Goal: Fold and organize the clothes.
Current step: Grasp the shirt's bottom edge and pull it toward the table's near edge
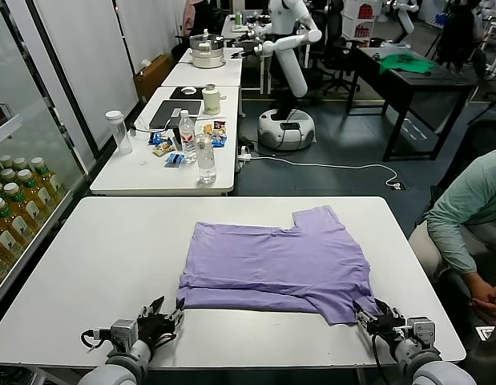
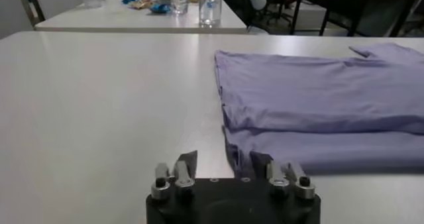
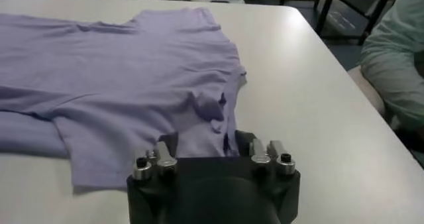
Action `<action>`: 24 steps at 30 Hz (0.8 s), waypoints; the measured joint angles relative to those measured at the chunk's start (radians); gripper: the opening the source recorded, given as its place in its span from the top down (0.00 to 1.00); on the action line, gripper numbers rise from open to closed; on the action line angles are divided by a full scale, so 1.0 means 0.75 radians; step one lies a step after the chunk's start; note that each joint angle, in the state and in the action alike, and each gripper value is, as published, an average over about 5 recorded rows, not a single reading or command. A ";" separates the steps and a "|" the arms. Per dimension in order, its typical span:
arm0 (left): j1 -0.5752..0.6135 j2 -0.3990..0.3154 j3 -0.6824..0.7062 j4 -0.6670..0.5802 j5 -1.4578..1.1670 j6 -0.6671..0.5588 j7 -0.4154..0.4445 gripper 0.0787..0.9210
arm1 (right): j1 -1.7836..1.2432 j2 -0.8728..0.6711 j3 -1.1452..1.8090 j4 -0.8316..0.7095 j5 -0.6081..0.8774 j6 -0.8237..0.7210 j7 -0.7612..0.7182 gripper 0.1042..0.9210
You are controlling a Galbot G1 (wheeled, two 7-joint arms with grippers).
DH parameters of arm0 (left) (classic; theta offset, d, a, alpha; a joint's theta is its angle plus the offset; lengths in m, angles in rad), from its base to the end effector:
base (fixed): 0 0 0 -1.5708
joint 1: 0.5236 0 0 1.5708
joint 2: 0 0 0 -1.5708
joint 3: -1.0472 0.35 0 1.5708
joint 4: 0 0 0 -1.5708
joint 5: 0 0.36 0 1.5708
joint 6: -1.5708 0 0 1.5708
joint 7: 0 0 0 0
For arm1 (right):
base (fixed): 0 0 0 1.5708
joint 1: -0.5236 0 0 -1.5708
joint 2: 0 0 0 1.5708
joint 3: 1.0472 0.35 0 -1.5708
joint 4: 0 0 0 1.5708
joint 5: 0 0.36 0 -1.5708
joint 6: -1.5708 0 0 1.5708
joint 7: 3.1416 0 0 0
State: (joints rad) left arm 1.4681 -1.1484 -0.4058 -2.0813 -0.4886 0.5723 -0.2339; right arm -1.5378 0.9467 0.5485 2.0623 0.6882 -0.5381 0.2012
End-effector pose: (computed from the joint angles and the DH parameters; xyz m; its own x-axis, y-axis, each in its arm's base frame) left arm 0.2136 0.0377 -0.2862 -0.8320 0.1037 0.5451 0.1023 0.9942 -0.0330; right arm 0.2132 -0.1117 -0.2743 -0.8117 -0.0804 0.5786 -0.0875 0.9960 0.0158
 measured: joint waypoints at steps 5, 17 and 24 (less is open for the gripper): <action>0.004 -0.010 0.003 -0.002 0.019 0.002 -0.004 0.74 | -0.020 -0.012 0.012 0.019 0.008 0.014 -0.011 0.82; 0.224 0.047 -0.093 -0.166 0.117 -0.015 -0.050 1.00 | -0.223 -0.022 0.083 0.232 -0.015 0.021 -0.016 0.95; 0.417 0.061 -0.134 -0.278 0.161 -0.018 -0.087 0.96 | -0.335 -0.010 0.088 0.301 -0.064 0.026 -0.017 0.91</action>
State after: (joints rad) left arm 1.7806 -1.1027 -0.5061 -2.2898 -0.3679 0.5592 -0.2991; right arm -1.7890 0.9390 0.6147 2.2878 0.6401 -0.5190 0.1886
